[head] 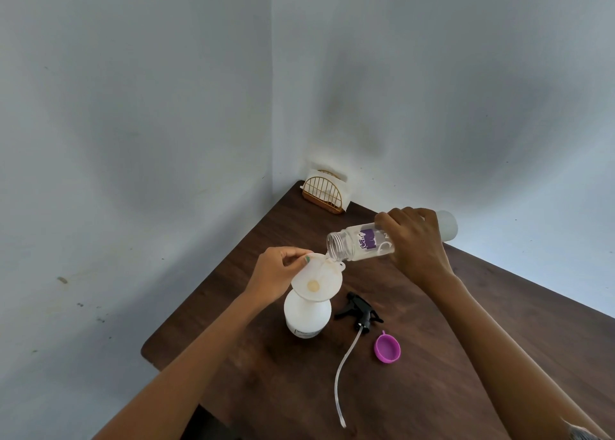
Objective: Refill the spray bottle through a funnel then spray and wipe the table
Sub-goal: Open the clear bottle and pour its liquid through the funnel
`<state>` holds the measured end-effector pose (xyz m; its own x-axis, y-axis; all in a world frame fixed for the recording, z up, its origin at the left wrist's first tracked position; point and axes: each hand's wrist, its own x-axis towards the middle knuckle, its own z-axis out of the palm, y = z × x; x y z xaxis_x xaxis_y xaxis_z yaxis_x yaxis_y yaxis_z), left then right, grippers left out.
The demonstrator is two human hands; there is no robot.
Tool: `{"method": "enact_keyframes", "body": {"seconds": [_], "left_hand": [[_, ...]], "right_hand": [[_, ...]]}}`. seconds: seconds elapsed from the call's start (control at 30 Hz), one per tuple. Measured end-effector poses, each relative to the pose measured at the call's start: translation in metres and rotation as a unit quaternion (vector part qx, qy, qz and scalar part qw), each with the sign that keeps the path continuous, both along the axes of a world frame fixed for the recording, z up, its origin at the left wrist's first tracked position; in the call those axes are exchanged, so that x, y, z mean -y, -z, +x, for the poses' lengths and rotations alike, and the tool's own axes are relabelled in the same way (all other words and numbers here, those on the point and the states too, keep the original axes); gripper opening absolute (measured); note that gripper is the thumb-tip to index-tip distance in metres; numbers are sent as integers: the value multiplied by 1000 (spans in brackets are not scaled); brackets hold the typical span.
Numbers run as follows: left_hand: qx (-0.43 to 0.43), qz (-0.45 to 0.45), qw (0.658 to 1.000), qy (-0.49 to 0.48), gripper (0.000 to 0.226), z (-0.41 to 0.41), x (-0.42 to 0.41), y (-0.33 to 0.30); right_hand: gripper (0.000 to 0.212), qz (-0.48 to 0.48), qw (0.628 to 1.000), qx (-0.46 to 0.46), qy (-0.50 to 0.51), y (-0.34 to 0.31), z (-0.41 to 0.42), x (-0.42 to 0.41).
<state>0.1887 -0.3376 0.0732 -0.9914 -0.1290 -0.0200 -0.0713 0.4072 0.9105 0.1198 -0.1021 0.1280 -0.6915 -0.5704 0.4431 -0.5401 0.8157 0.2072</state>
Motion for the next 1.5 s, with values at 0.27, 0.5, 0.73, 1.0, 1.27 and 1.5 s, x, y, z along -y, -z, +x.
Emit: {"method": "enact_keyframes", "body": {"seconds": [0.27,0.5,0.73,1.0,1.27,1.5], "left_hand": [[-5,-2,1000,1,28,-1,0,1],[-6,-8,1000,1,28,-1,0,1],[-7,-19,1000,2,30,0,0,0],[-10,-9,1000,6,23,5,0,-3],[-11,1,1000,11,23,5,1,-1],[-11,0,1000,10,23,3,3,1]], "right_hand": [[72,4,1000,-1,5,0,0,-1],[72,4,1000,-3,1,0,0,-2],[70,5,1000,-7,1,-1,1,-2],[71,5,1000,-7,2,-4,7,-2],[71,5,1000,-5,1,-3,7,-2],[72,3,1000,-1,0,-2,6,1]]}}
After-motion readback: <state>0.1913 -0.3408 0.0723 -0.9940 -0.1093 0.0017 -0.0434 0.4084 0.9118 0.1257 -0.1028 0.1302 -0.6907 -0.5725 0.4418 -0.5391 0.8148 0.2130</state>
